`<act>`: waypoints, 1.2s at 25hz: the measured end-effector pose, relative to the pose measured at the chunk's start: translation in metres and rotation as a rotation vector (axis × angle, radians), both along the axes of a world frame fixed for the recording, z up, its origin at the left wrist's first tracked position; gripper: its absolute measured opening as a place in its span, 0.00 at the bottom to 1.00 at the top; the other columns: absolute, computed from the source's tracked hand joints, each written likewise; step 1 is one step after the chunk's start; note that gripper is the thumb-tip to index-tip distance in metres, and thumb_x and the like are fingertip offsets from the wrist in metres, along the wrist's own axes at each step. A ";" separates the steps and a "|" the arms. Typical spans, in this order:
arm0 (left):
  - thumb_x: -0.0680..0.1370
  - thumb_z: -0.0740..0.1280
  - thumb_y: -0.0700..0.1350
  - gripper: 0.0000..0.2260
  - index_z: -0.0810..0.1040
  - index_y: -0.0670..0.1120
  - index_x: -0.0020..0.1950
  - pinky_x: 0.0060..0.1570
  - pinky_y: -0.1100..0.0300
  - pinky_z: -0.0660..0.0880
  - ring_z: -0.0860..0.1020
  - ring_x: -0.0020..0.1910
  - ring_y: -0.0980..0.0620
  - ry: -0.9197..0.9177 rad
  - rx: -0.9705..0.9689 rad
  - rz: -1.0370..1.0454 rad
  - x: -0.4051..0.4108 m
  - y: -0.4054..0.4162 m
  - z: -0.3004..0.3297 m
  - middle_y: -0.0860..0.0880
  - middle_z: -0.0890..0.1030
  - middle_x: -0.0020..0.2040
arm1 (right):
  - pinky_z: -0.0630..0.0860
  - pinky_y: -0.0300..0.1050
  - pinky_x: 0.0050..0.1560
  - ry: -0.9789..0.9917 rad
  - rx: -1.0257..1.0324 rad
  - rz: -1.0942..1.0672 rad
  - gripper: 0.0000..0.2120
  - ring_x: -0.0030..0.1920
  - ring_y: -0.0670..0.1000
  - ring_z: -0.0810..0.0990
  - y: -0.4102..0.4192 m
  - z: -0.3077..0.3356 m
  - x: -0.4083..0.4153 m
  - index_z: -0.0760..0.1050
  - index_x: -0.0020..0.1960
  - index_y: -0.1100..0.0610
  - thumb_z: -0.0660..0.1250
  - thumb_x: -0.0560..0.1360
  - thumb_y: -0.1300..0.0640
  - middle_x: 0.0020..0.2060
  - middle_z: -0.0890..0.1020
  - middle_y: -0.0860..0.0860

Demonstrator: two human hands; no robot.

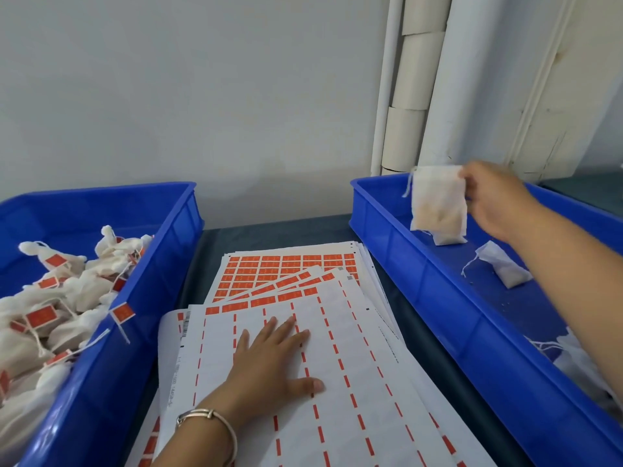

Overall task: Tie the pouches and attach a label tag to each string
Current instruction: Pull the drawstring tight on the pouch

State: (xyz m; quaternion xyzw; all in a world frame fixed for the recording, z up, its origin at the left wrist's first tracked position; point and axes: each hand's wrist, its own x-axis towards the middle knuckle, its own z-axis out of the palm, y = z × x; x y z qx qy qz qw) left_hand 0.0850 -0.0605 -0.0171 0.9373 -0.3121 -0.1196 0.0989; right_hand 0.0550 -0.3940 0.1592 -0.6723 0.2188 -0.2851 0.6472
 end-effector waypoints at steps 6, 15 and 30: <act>0.71 0.63 0.62 0.22 0.66 0.65 0.64 0.58 0.58 0.71 0.70 0.66 0.54 0.147 -0.877 0.363 0.000 -0.006 0.041 0.58 0.68 0.69 | 0.66 0.47 0.38 0.088 -0.158 0.232 0.09 0.35 0.52 0.66 0.123 0.008 0.027 0.65 0.35 0.55 0.57 0.74 0.60 0.32 0.66 0.52; 0.68 0.65 0.58 0.07 0.75 0.66 0.45 0.31 0.77 0.68 0.76 0.45 0.69 0.107 -1.083 0.495 0.011 0.005 0.040 0.73 0.75 0.42 | 0.73 0.41 0.47 0.445 0.023 0.266 0.12 0.45 0.48 0.74 0.204 -0.118 0.041 0.70 0.37 0.49 0.60 0.79 0.50 0.39 0.72 0.45; 0.76 0.64 0.52 0.06 0.76 0.59 0.51 0.40 0.79 0.63 0.70 0.42 0.69 -0.266 -0.659 0.355 0.008 0.008 0.020 0.67 0.70 0.44 | 0.62 0.22 0.55 0.069 -0.624 0.415 0.13 0.63 0.29 0.61 0.189 -0.151 0.009 0.64 0.56 0.28 0.59 0.73 0.41 0.59 0.63 0.24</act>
